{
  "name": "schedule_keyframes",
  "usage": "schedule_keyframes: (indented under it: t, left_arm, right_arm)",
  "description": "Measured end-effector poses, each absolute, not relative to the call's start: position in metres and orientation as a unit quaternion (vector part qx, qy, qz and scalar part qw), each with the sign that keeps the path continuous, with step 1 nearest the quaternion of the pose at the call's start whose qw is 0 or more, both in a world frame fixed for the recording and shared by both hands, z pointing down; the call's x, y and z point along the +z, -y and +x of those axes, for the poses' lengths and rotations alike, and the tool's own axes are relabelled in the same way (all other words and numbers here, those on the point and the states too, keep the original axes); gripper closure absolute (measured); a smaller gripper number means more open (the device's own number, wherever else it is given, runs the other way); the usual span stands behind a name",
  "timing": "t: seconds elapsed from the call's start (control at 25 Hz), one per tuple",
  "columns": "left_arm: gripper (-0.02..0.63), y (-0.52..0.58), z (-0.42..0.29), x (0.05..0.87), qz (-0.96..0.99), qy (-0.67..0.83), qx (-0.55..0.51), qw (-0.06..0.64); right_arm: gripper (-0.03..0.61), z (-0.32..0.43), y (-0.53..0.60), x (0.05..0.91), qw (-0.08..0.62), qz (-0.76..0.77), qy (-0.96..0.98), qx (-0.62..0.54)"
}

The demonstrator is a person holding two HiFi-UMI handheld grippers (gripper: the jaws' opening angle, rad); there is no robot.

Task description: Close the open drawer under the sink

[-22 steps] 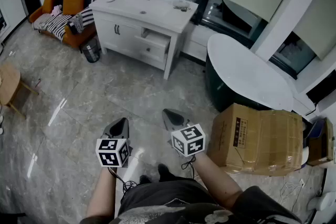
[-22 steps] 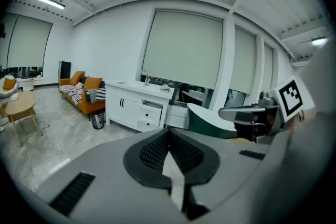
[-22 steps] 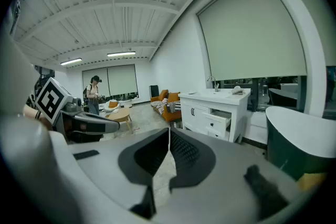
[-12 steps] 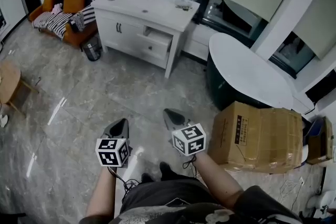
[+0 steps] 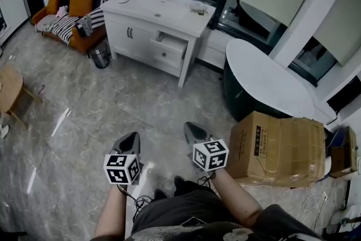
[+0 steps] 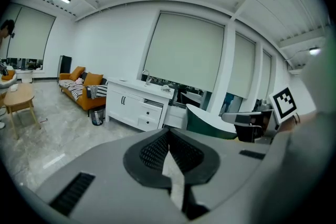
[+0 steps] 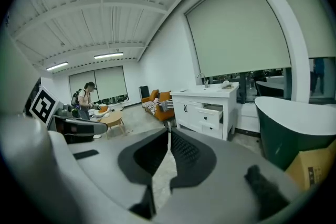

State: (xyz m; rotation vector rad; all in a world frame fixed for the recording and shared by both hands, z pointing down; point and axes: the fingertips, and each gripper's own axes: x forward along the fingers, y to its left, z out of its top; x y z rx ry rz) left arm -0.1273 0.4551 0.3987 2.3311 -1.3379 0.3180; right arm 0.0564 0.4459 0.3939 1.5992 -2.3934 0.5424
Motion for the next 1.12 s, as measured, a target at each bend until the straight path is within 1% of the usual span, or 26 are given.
schedule_keyframes:
  t: [0.2, 0.44, 0.6, 0.92, 1.12]
  left_arm:
    - [0.600, -0.450, -0.140, 0.408, 0.831, 0.496, 0.115, 0.226]
    - [0.600, -0.417, -0.146, 0.422, 0.817, 0.513, 0.128, 0.230]
    - [0.600, -0.378, -0.140, 0.422, 0.809, 0.526, 0.133, 0.225]
    - [0.600, -0.289, -0.115, 0.425, 0.792, 0.545, 0.134, 0.240]
    - [0.600, -0.243, -0.094, 0.424, 0.790, 0.552, 0.139, 0.230]
  right_arm:
    - [0.546, 0.053, -0.439, 0.406, 0.109, 0.540, 0.811, 0.195]
    - [0.547, 0.047, -0.395, 0.422, 0.103, 0.527, 0.819, 0.203]
    - [0.547, 0.051, -0.350, 0.429, 0.102, 0.510, 0.828, 0.209]
    - [0.546, 0.080, -0.245, 0.428, 0.106, 0.489, 0.841, 0.208]
    - [0.546, 0.096, -0.198, 0.435, 0.109, 0.467, 0.853, 0.206]
